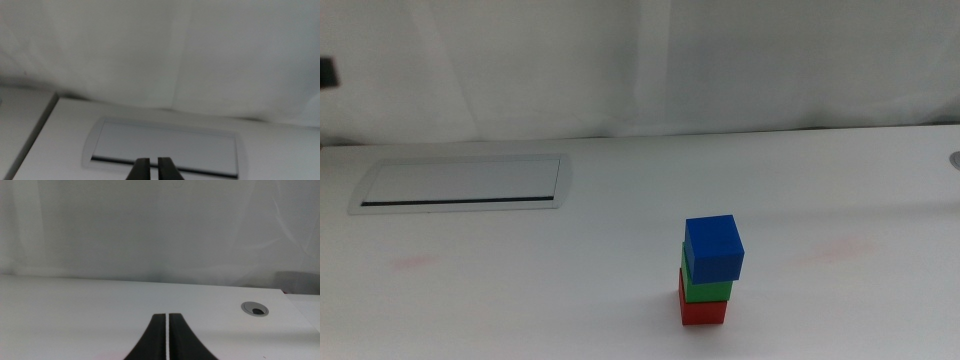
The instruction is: Stack red cubes first, then green, then blue cubes in a specific spot.
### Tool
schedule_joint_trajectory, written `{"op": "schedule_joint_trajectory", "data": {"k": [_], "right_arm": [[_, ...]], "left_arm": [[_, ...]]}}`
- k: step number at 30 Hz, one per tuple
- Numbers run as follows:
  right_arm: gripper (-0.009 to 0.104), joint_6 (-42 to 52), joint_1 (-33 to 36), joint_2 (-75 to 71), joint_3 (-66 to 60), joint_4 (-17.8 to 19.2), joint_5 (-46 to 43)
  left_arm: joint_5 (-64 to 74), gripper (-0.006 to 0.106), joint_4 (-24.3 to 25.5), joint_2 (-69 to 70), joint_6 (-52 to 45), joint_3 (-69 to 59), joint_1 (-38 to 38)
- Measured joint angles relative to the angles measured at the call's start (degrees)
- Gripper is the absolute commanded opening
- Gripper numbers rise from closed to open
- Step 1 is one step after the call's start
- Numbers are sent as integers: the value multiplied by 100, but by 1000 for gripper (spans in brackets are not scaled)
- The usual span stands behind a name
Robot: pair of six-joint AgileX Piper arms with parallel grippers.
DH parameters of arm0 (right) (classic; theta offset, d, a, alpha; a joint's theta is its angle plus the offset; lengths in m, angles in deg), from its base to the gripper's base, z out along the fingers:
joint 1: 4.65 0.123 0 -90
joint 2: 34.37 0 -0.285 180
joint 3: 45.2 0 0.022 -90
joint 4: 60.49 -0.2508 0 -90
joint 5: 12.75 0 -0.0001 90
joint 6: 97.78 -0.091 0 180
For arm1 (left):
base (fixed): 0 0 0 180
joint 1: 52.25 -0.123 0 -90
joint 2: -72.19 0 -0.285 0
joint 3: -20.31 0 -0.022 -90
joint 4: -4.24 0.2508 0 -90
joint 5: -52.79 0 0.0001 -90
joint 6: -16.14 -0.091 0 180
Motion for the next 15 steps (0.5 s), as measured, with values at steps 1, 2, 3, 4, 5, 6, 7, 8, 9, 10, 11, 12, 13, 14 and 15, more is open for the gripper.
{"op": "schedule_joint_trajectory", "data": {"k": [1,2,3,4,5,6,7,8,9,10,11,12,13,14,15], "right_arm": [[-3,0,0,0,0,0,0],[-3,0,0,0,0,0,0],[-3,17,0,0,0,0,0],[-3,17,0,0,0,0,0],[-3,17,0,0,0,0,0],[-3,17,0,0,0,0,0],[-3,17,0,0,0,0,0],[-3,17,0,0,0,0,0],[-3,17,0,0,0,0,0],[-3,17,0,0,0,0,0],[-3,17,0,0,0,0,0],[-3,17,0,0,0,0,0],[-3,17,0,0,0,0,0],[-3,17,0,0,0,0,0],[-3,17,0,0,0,0,0]], "left_arm": [[-254,-2,-11,393,33,-353,0],[-500,-2,-11,802,36,-701,0],[-689,-2,-11,1224,36,-980,0],[-924,-2,-11,1642,46,-1326,0],[-1145,-2,-11,2062,46,-1663,0],[-1348,-2,-11,2477,46,-1992,0],[-1503,-2,-11,2794,46,-2249,0],[-1672,-2,-11,3173,-31,-2562,0],[-1790,-2,-11,3526,-124,-2861,0],[-1874,-2,-38,3793,-178,-3146,0],[-1957,-2,-93,4101,-217,-3421,0],[-2064,-3,-131,4375,-216,-3692,0],[-2146,-3,-140,4609,-216,-3898,0],[-2265,-3,-154,4803,-205,-4150,0],[-2388,-3,-154,4959,-196,-4395,0]]}}
